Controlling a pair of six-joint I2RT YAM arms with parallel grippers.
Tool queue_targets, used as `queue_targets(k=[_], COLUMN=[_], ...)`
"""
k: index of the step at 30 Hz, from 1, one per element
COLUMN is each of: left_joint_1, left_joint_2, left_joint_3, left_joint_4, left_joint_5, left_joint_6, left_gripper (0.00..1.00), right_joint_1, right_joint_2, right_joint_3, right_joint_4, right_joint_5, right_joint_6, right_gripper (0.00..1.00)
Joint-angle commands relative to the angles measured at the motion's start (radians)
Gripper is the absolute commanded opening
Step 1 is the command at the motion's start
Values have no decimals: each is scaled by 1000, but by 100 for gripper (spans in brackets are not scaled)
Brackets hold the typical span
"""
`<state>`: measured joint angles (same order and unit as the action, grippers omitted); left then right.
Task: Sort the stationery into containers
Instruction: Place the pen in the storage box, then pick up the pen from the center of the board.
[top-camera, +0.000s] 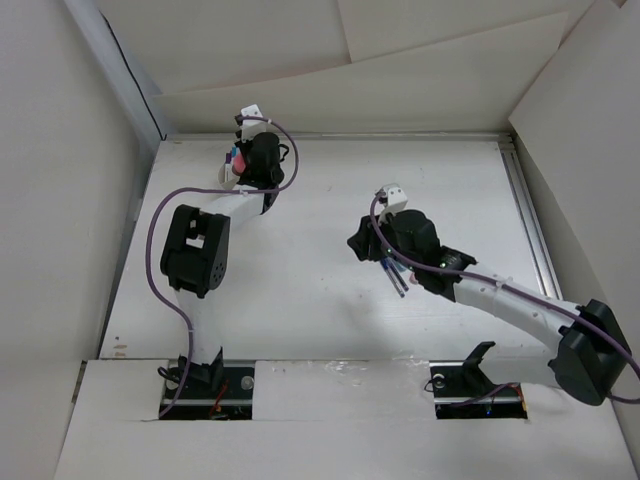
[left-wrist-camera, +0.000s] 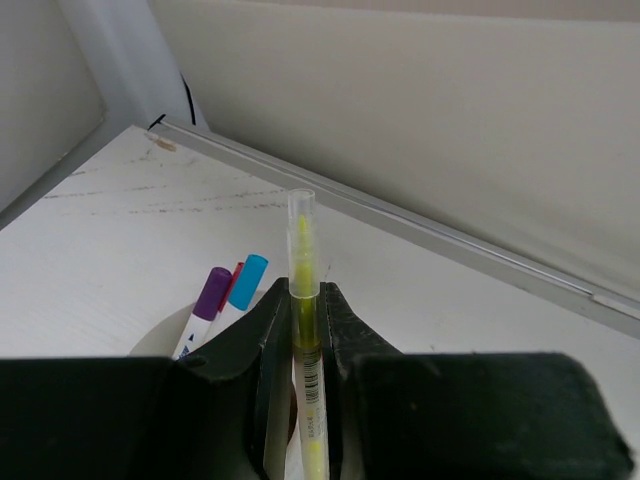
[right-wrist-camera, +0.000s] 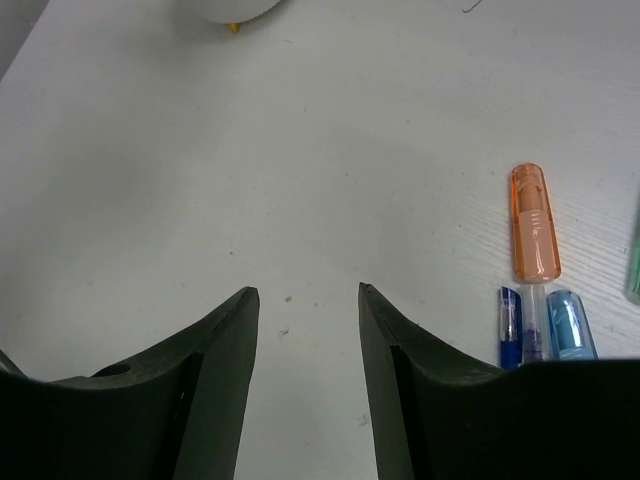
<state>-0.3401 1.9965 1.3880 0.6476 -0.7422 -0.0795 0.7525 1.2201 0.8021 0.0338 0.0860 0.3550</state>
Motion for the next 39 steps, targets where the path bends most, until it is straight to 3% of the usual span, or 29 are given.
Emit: queue_targets(k=[1, 8, 14, 15, 20, 23, 28, 33, 39], left_joint_1=[3, 3, 3, 3, 3, -7, -83, -189, -211], left_joint_2=[-10, -10, -40, -51, -172, -272, -369, -413, -514], left_joint_3=[11, -7, -17, -17, -64, -125, -251, -354, -483], left_joint_4=[73, 73, 61, 46, 3, -19, -40, -40, 7], left_joint_5=[-23, -14, -5, 4, 99, 219, 386, 420, 516], left_joint_6=[23, 23, 11, -8, -147, -238, -406, -462, -522], left_gripper=[4, 29, 35, 35, 32, 27, 25, 23, 23], right_joint_1=[-19, -61, -70, -82, -91, -101, -129, -159, -177], right_joint_2=[8, 27, -5, -5, -5, -5, 5, 1, 7], right_joint_3=[-6, -6, -15, -15, -30, -70, -122, -170, -192], right_joint_4=[60, 60, 17, 5, -95, -135, -179, -201, -219], right_joint_5=[-6, -6, 8, 21, 76, 87, 98, 58, 23], right_joint_6=[4, 24, 44, 44, 99, 127, 165, 185, 196], right_gripper=[51, 61, 62, 59, 11, 2, 6, 34, 38])
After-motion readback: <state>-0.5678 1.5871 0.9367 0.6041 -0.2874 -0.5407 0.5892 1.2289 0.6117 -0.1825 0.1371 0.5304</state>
